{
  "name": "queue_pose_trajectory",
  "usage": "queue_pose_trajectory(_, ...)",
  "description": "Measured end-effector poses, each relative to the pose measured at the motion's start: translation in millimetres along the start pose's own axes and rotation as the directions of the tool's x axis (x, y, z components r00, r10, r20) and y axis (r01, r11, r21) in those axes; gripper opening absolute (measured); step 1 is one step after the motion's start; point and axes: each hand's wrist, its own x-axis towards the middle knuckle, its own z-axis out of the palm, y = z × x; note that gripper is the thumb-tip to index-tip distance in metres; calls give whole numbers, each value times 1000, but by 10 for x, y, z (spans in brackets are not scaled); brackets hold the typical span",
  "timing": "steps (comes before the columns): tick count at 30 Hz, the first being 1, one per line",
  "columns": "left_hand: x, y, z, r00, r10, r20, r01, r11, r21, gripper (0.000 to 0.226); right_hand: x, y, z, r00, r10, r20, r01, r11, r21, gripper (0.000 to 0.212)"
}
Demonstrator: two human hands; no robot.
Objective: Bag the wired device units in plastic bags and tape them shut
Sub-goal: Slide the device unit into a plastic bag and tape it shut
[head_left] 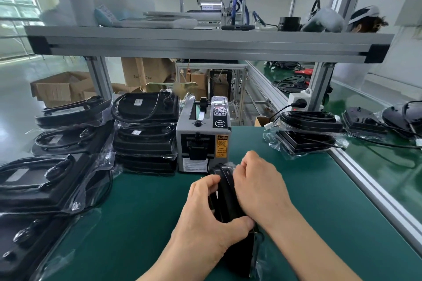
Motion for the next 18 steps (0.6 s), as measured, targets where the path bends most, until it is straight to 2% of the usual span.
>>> queue_pose_trajectory(3,47,21,-119,995,7,101,-5,1000,-14,78,-8,30,-5,999,-19,-28,17,999,-48,21)
queue_pose_trajectory(4,114,22,-169,995,10,98,-4,998,-59,69,-4,40,-18,999,-29,-24,27,997,-67,23)
queue_pose_trajectory(5,218,20,-219,999,9,47,-3,993,-120,52,3,52,-34,999,-34,-15,32,997,-74,26)
queue_pose_trajectory(7,510,21,-305,988,-59,-145,30,980,-195,12,17,92,-68,1000,-29,-1,29,998,-61,33)
queue_pose_trajectory(8,679,9,-342,969,-119,-217,66,969,-237,6,25,115,-82,1000,-24,3,24,998,-58,33)
queue_pose_trajectory(10,1012,-23,-394,918,-298,-261,179,900,-396,9,40,163,-96,1000,-13,10,14,997,-76,31)
queue_pose_trajectory(13,1350,-59,-382,855,-503,-128,337,725,-601,17,51,225,-108,1000,17,4,-17,998,-66,30)
queue_pose_trajectory(15,1492,-60,-353,839,-541,-59,377,656,-653,25,38,240,-104,1000,20,-2,-20,999,-48,30)
queue_pose_trajectory(18,1633,-37,-296,821,-568,-56,382,620,-685,19,25,236,-74,1000,4,-5,-4,999,-32,31)
